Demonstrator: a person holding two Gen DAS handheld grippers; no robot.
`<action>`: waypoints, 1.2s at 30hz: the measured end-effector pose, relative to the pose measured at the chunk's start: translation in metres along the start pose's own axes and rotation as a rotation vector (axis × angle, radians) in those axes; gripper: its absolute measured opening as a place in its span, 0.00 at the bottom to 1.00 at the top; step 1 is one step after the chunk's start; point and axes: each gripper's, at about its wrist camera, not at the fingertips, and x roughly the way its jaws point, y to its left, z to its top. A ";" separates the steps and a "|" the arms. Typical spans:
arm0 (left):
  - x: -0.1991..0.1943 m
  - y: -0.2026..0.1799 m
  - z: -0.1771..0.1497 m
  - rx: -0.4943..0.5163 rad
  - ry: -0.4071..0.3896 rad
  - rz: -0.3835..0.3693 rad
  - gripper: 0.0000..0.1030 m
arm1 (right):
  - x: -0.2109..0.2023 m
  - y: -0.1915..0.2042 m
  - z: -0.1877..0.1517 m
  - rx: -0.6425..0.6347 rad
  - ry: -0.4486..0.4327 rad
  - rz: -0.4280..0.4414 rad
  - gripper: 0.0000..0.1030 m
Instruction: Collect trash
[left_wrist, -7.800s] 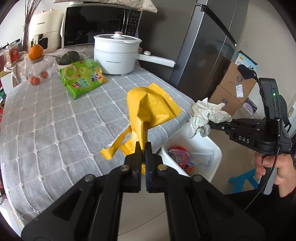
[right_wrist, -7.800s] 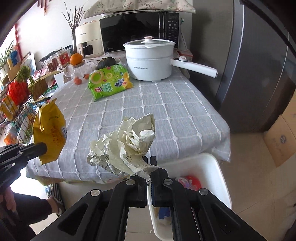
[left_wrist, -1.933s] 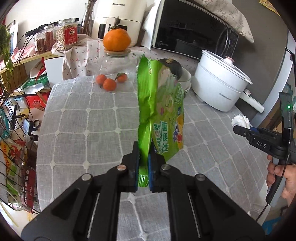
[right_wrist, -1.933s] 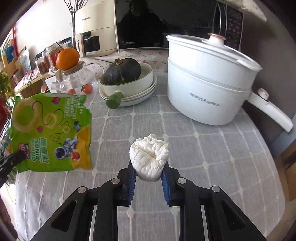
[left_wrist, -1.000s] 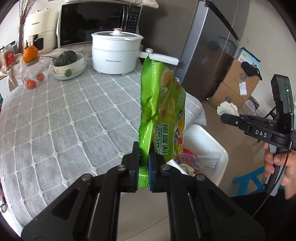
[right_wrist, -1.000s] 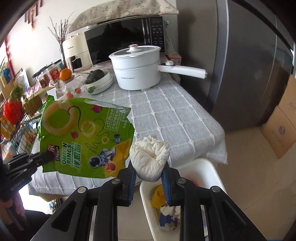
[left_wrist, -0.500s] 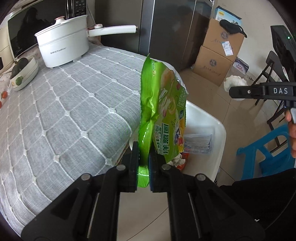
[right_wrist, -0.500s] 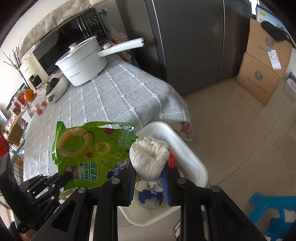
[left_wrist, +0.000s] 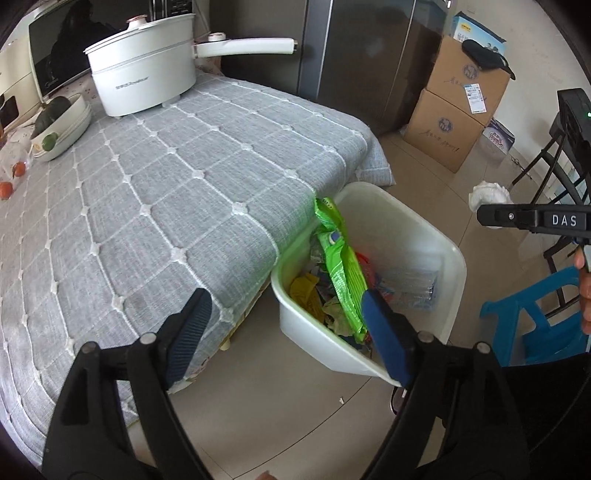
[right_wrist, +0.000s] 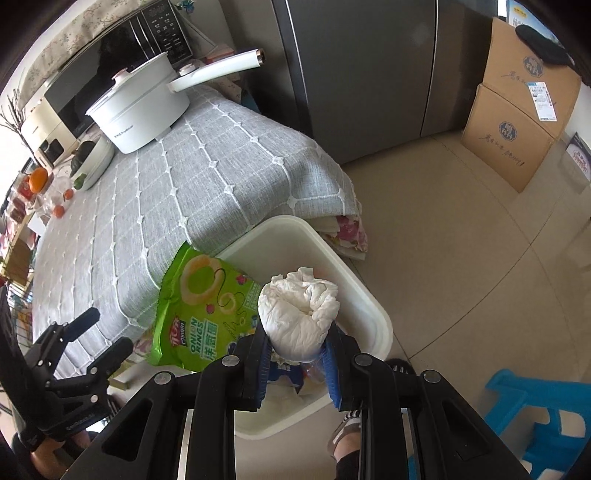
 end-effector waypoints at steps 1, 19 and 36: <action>-0.003 0.002 -0.002 -0.007 0.006 0.015 0.84 | 0.003 0.003 0.000 -0.009 0.008 0.000 0.25; -0.048 0.020 -0.032 -0.013 -0.018 0.142 0.99 | 0.009 0.038 -0.001 -0.012 -0.007 -0.011 0.72; -0.122 0.036 -0.062 -0.139 -0.173 0.232 0.99 | -0.086 0.075 -0.069 -0.088 -0.307 -0.008 0.83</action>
